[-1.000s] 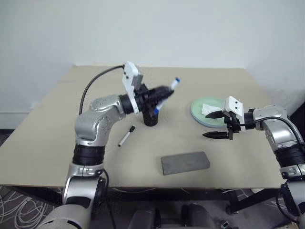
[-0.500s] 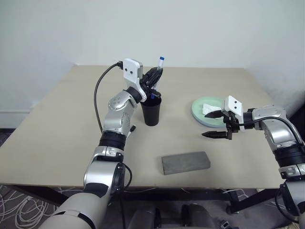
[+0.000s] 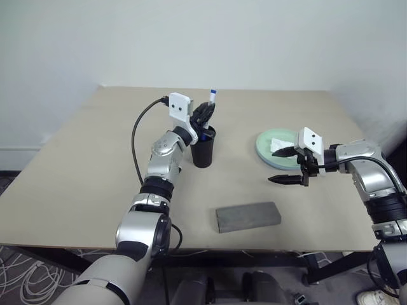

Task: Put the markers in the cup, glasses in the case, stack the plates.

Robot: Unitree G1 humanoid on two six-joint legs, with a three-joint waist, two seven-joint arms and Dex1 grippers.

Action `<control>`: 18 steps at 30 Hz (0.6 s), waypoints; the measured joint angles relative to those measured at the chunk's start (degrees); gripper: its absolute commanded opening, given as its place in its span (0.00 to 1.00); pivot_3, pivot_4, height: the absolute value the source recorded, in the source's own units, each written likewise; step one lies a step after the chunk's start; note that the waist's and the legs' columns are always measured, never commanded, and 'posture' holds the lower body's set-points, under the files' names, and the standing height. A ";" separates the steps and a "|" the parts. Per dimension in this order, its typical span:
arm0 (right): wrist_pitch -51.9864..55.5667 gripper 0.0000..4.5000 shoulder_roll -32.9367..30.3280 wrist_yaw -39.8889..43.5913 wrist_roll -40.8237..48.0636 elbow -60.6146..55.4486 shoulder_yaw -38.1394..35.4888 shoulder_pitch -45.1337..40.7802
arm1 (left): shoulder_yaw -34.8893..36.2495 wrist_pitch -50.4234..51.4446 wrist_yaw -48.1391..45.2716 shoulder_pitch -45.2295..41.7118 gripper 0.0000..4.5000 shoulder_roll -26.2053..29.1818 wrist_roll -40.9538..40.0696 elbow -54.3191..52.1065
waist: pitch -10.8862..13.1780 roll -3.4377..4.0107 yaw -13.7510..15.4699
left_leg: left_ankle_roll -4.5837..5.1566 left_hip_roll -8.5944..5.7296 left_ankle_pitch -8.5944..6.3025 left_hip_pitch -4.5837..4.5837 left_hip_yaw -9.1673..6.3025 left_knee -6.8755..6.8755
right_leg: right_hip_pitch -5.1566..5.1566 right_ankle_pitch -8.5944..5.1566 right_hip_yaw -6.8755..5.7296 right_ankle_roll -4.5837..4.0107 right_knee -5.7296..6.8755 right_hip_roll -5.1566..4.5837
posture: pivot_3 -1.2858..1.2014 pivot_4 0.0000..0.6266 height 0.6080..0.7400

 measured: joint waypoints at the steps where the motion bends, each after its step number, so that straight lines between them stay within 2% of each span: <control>1: 0.01 1.00 0.00 0.00 0.00 0.00 0.00 0.00 | 0.00 0.00 -0.02 0.00 0.03 0.00 0.00 0.00 | 0.00 0.00 0.00 | 0.00 0.00 0.00 0.00 -0.01 0.00 | 0.00 0.00 0.00 0.00 0.00 0.00 | 0.52 0.00 0.99; 12: -0.26 1.00 0.14 -0.05 0.17 0.22 -0.15 -0.18 | -0.03 0.04 -0.75 0.00 0.03 0.52 0.59 0.00 | 0.00 0.00 0.00 | 0.00 0.00 0.00 0.00 -0.01 0.00 | 0.00 0.01 -0.02 0.00 0.00 -0.01 | 0.52 0.00 0.99; 18: 0.88 1.00 1.46 -1.18 3.07 0.65 -2.91 -2.49 | -0.03 0.04 -1.14 0.00 0.03 0.85 0.95 0.02 | 0.00 0.00 -0.01 | -0.01 0.01 0.00 0.00 -0.03 0.00 | -0.01 0.03 -0.03 -0.03 0.00 -0.02 | 0.52 0.00 0.99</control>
